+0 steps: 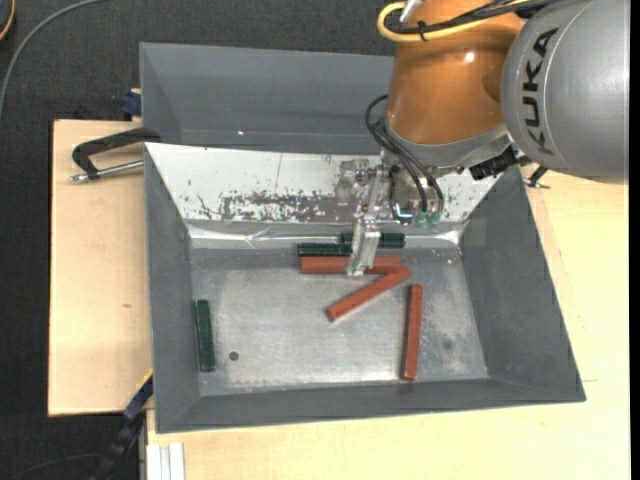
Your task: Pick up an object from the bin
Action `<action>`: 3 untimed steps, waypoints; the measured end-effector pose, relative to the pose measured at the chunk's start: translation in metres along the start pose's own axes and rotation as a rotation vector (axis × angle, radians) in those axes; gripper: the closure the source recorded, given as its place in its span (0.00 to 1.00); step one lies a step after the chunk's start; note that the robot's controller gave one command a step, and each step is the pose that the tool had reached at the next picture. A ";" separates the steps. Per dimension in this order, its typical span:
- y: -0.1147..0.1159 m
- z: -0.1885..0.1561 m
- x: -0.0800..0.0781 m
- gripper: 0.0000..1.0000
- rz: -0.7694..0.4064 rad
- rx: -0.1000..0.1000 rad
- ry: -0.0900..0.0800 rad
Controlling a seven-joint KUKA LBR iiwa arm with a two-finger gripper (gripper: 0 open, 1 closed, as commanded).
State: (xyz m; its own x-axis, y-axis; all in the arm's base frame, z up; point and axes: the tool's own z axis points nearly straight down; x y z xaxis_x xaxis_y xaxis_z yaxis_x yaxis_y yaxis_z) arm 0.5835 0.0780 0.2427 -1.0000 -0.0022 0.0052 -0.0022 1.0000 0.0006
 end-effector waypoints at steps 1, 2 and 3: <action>-0.071 0.144 0.053 0.00 0.190 0.001 0.003; -0.048 0.173 0.075 0.00 -0.200 0.000 -0.005; -0.053 0.172 0.039 0.00 -0.238 0.000 -0.013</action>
Offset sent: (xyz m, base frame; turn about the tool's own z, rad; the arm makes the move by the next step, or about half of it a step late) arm -0.0511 -0.0694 -0.1401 0.1880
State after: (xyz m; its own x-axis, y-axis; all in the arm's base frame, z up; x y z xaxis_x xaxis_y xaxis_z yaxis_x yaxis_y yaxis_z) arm 0.5435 0.0249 0.0713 -0.9714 -0.2374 -0.0076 -0.2374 0.9714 0.0000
